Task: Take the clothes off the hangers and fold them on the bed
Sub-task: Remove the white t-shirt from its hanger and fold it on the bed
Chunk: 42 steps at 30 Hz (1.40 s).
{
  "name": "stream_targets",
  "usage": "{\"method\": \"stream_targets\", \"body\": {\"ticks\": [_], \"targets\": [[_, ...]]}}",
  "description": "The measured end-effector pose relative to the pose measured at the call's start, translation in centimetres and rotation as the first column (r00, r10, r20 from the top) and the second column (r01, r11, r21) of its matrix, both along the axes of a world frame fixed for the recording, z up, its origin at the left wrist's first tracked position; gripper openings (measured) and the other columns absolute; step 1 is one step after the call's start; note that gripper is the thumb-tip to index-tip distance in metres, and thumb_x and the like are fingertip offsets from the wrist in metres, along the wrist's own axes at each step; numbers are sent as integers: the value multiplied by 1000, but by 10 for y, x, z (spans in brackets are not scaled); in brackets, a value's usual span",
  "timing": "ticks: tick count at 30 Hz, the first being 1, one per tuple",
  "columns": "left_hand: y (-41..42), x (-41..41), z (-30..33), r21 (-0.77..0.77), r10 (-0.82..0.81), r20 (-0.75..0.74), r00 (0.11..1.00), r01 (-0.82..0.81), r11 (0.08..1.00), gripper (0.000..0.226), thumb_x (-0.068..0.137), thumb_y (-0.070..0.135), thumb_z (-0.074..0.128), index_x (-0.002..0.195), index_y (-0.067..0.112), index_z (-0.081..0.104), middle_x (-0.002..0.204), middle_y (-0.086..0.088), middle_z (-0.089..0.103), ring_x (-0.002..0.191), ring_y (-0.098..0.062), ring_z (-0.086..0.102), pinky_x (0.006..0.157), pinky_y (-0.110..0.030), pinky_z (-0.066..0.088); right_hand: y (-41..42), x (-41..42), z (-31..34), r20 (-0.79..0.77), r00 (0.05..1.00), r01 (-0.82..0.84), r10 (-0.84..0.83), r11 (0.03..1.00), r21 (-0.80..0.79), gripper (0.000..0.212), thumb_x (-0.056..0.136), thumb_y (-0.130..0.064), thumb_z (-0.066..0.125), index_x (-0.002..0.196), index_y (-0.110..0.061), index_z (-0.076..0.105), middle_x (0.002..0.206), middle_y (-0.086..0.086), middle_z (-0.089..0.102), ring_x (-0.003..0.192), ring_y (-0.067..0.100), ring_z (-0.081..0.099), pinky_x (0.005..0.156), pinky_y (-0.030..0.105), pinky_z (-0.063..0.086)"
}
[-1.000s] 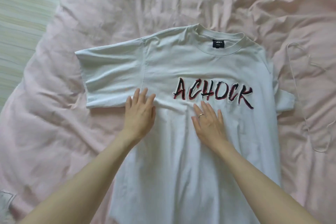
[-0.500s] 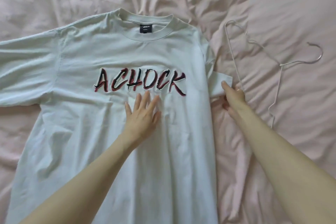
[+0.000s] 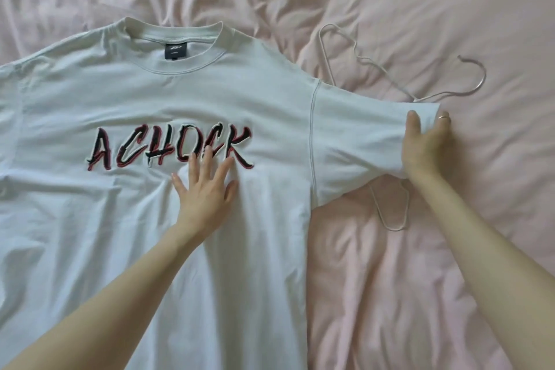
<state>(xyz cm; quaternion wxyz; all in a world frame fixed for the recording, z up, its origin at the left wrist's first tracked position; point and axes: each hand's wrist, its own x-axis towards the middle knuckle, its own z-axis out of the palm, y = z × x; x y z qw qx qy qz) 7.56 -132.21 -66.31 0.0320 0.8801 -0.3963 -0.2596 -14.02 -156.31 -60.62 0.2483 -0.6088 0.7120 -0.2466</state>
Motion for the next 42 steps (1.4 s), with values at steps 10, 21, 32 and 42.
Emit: {"method": "stream_targets", "body": {"ticks": [10,21,32,42], "targets": [[0,-2,-1,16,0,25,1000,0,1000,47,98,36,35,144,35,25,159,0,-4,144,-27,-13,109,-63,-1,30,-30,-18,386,916,-238,112,925,297,57,59,-70,69,87,-22,55,90,0,68,84,17,65,80,46,52],[16,-4,7,-4,-23,9,1000,23,1000,47,99,30,36,145,29,26,159,-2,1,145,-25,-8,114,-55,1,43,-16,-6,-12,962,-268,271,957,105,42,97,-19,46,134,-3,37,128,17,55,109,36,54,79,31,35],[49,-23,14,-10,-60,28,998,60,998,52,98,29,38,147,27,23,158,-6,7,146,-28,-2,115,-50,3,69,-48,-13,-195,976,-75,95,992,105,32,97,-27,46,108,3,47,104,23,62,96,39,58,70,36,39],[134,-69,27,-14,-191,-6,982,191,982,52,96,29,41,146,24,28,158,-9,9,145,-33,3,112,-55,6,243,-47,-31,264,963,-236,54,640,731,33,86,-45,49,71,-16,56,74,13,67,68,28,67,71,42,58]]}}
